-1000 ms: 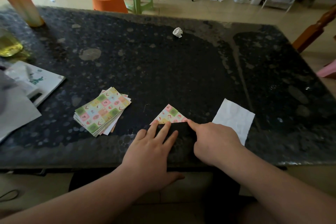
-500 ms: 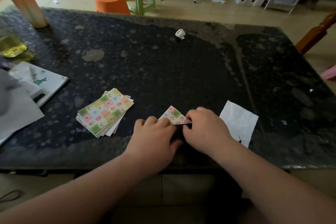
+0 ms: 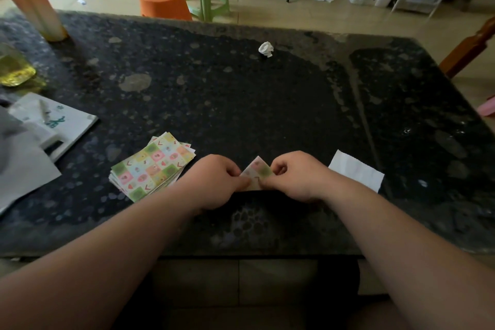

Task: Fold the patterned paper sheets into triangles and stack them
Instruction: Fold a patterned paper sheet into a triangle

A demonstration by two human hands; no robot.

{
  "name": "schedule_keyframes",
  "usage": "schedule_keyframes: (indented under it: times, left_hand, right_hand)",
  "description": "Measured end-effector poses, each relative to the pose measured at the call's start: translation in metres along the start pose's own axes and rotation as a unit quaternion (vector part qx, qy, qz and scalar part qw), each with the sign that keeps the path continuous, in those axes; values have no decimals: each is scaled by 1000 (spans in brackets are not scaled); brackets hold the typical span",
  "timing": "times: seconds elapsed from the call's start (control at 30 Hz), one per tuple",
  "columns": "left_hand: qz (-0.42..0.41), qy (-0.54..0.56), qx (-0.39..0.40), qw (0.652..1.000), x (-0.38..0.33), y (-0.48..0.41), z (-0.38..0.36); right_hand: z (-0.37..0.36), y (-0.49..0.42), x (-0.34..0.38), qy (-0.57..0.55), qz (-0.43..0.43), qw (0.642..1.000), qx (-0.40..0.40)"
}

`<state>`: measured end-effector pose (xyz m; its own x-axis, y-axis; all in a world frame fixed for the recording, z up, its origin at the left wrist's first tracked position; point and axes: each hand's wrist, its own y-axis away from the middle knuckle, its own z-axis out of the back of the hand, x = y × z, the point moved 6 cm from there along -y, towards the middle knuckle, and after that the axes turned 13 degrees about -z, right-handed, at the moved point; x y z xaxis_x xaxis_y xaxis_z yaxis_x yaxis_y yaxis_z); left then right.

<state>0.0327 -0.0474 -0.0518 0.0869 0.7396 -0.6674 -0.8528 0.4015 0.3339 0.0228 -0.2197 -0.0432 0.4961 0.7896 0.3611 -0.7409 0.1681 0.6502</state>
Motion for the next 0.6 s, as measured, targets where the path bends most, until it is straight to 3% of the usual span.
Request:
schedule_keyframes:
  times: [0.07, 0.13, 0.2, 0.3, 0.4, 0.47, 0.6]
  left_hand:
    - [-2, 101, 17, 995, -2, 7, 4]
    - [6, 243, 63, 968, -7, 15, 3]
    - [0, 309, 79, 948, -9, 20, 5]
    - [-13, 327, 29, 945, -7, 19, 10]
    - [-20, 380, -34, 924, -1, 17, 11]
    - [-24, 463, -64, 884, -2, 19, 10]
    - [21, 649, -56, 759, -9, 20, 3]
  right_hand:
    - [8, 5, 0, -57, 20, 998, 11]
    - [13, 12, 0, -152, 40, 986, 49]
    - [17, 18, -1, -192, 56, 976, 89]
    - [21, 24, -1, -185, 84, 972, 119]
    - [24, 29, -2, -210, 108, 967, 98]
    - [23, 30, -4, -215, 111, 968, 72]
    - [27, 26, -9, -257, 92, 962, -20]
